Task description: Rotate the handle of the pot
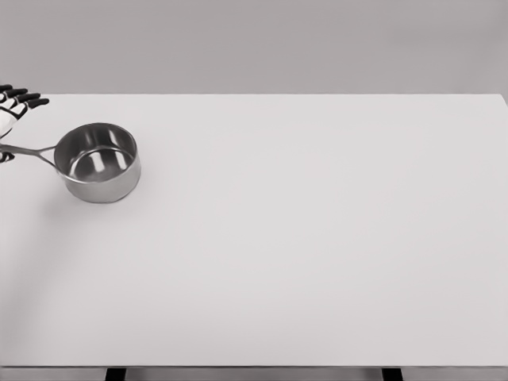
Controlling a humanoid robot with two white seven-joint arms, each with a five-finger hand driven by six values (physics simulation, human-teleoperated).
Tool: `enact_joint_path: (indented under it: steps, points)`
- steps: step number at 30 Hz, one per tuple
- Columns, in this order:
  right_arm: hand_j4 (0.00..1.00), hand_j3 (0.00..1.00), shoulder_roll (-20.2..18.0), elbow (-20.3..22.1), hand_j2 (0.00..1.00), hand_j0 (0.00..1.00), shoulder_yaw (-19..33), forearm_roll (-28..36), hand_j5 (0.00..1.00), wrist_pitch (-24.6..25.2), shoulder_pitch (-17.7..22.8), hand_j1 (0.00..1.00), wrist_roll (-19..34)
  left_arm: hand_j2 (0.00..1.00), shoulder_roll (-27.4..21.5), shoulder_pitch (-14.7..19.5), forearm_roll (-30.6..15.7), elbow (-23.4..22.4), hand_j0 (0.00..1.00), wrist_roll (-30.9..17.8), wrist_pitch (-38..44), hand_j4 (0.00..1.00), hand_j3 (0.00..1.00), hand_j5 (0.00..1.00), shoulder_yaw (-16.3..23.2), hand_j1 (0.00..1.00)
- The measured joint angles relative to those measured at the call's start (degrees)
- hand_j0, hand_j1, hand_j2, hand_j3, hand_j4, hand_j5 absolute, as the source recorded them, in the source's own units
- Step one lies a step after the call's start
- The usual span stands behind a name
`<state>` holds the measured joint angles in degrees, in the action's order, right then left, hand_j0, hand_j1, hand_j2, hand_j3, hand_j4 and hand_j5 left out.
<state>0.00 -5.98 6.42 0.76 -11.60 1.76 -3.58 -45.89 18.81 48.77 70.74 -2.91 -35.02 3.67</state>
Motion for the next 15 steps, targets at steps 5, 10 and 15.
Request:
enact_joint_path:
  steps: [5, 10, 15]
  points:
    - [1.0, 1.0, 0.0, 0.0, 1.0, 1.0, 0.0, 0.0, 1.0, 0.0, 0.0, 1.0, -0.01, 1.0, 0.34, 0.18, 0.03, -0.01, 1.0, -0.15, 0.0, 1.0, 1.0, 1.0, 0.44, 1.0]
    - [1.0, 1.0, 0.0, 0.0, 1.0, 1.0, 0.01, 0.0, 1.0, 0.0, 0.0, 1.0, 0.0, 1.0, 0.39, 0.79, 0.04, -0.1, 1.0, -0.19, 0.0, 1.0, 1.0, 1.0, 0.57, 1.0]
    - [1.0, 1.0, 0.0, 0.0, 1.0, 1.0, 0.0, 0.0, 1.0, 0.0, 0.0, 1.0, -0.01, 1.0, 0.41, 0.88, 0.02, -0.88, 1.0, -0.17, 0.0, 1.0, 1.0, 1.0, 0.66, 1.0]
